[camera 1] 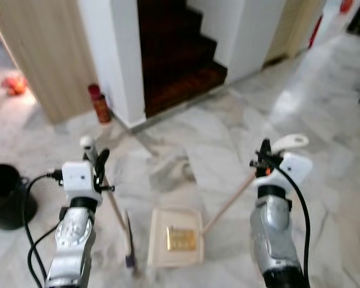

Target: Sweep floor

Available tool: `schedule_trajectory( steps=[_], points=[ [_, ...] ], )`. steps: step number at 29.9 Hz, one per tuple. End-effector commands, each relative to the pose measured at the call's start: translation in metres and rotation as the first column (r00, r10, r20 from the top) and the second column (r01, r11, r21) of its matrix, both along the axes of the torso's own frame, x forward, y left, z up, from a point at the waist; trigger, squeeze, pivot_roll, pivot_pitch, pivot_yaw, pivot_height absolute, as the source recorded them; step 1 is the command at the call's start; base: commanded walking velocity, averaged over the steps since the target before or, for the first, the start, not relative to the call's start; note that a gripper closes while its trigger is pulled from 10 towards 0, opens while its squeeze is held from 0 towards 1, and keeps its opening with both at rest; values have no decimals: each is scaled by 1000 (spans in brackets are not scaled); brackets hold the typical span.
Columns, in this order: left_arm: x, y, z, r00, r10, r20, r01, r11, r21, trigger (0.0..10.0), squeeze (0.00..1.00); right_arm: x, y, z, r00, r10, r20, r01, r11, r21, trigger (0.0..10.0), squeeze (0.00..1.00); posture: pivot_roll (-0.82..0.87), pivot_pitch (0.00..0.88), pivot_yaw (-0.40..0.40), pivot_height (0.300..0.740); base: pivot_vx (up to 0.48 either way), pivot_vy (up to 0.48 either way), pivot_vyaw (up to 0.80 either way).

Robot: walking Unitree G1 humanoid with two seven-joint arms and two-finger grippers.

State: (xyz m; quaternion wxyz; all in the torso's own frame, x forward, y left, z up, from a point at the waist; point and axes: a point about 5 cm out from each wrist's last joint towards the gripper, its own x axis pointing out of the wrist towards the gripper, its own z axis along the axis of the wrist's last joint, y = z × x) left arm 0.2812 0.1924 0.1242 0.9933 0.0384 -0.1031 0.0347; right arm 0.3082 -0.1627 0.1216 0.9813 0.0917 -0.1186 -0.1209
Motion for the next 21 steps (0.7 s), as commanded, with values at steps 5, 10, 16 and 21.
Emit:
schedule_trajectory(
  steps=[5, 10, 16, 21],
  points=[
    [0, -6, 7, 999, -32, 29, 32, 999, 12, 10000, 0, -1, -4, 5, 999, -15, 33, 15, 1000, 10, 10000, 0, 48, 57, -18, 740, 0, 325, 776],
    [0, -6, 7, 999, -35, 28, 35, 999, 12, 10000, 0, -1, -3, 5, 999, -14, 32, 13, 1000, 10, 10000, 0, 47, 58, -18, 740, 0, 325, 645],
    [0, -6, 7, 999, -32, 28, 32, 999, 11, 10000, 0, -1, -3, 5, 1000, -7, 30, 6, 1000, 18, 10000, 0, 48, 65, -20, 740, 0, 326, 177],
    [-1, -5, 7, 999, -28, 27, 28, 1000, 11, 10000, 0, 0, -3, 5, 1000, -4, 29, 3, 1000, 22, 10000, 0, 49, 67, -22, 740, 0, 323, 0]
  ],
)
